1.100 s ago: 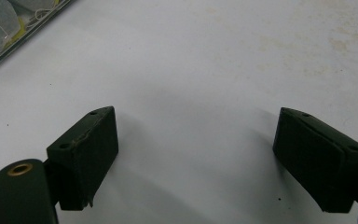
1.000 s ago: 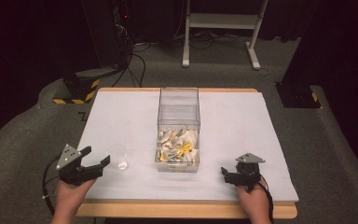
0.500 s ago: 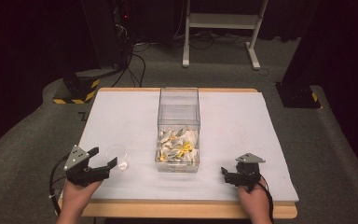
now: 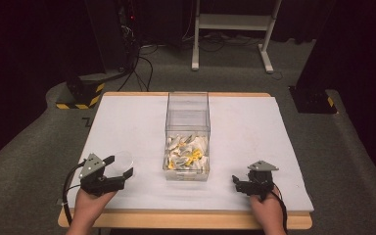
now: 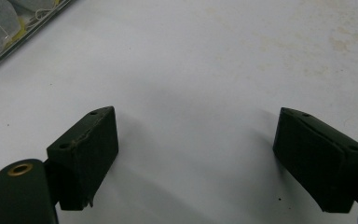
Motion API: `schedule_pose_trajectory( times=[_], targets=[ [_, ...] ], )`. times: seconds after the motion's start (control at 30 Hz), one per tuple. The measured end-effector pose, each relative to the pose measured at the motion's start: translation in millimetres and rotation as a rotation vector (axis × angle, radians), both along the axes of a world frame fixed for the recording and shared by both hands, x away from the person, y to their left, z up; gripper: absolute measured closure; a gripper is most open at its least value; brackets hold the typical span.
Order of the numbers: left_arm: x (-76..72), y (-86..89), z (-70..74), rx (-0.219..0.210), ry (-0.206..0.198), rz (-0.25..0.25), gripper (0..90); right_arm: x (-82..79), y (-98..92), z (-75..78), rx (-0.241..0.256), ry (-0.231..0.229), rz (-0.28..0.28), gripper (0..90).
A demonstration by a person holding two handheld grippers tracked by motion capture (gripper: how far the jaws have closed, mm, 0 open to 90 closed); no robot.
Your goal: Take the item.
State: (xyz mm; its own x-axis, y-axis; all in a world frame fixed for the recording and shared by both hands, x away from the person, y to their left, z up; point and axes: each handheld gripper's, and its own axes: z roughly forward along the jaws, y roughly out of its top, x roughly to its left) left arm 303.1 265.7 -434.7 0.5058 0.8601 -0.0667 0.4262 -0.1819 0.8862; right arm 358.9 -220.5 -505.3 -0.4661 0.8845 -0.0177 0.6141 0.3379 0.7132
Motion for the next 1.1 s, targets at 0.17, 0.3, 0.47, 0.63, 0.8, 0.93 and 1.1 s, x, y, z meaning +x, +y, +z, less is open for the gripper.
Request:
schedule_pose_trajectory(
  times=[0.17, 0.3, 0.47, 0.63, 0.8, 0.93, 1.1],
  targets=[
    [3.3, -11.4, 0.1, 0.0, 0.003, -0.03, 15.5, 0.0, -0.1, 0.0, 0.0, 0.001, 0.001, 13.8],
    [6.8, -21.2, 2.0, 0.001, 0.0, -0.05, 15.5, 0.0, -0.1, 0.0, 0.0, 0.001, 0.001, 13.8],
    [10.2, -35.1, 5.3, 0.008, -0.007, -0.081, 15.6, 0.0, 0.0, 0.0, 0.0, 0.0, 0.0, 13.8],
    [13.0, -46.3, 6.1, 0.003, -0.006, -0.107, 15.6, -0.1, 0.0, 0.0, 0.0, 0.0, 0.0, 13.8],
    [15.6, -55.4, 6.9, -0.002, -0.006, -0.124, 15.6, -0.1, 0.0, 0.0, 0.0, 0.0, 0.0, 13.8],
    [17.2, -61.1, 8.7, -0.009, -0.007, -0.136, 15.6, -0.1, 0.0, 0.0, -0.001, -0.001, 0.0, 13.8],
    [19.0, -68.2, 11.4, -0.007, -0.011, -0.155, 16.0, -0.2, 0.1, 0.0, -0.001, 0.0, 0.001, 13.9]
  ],
)
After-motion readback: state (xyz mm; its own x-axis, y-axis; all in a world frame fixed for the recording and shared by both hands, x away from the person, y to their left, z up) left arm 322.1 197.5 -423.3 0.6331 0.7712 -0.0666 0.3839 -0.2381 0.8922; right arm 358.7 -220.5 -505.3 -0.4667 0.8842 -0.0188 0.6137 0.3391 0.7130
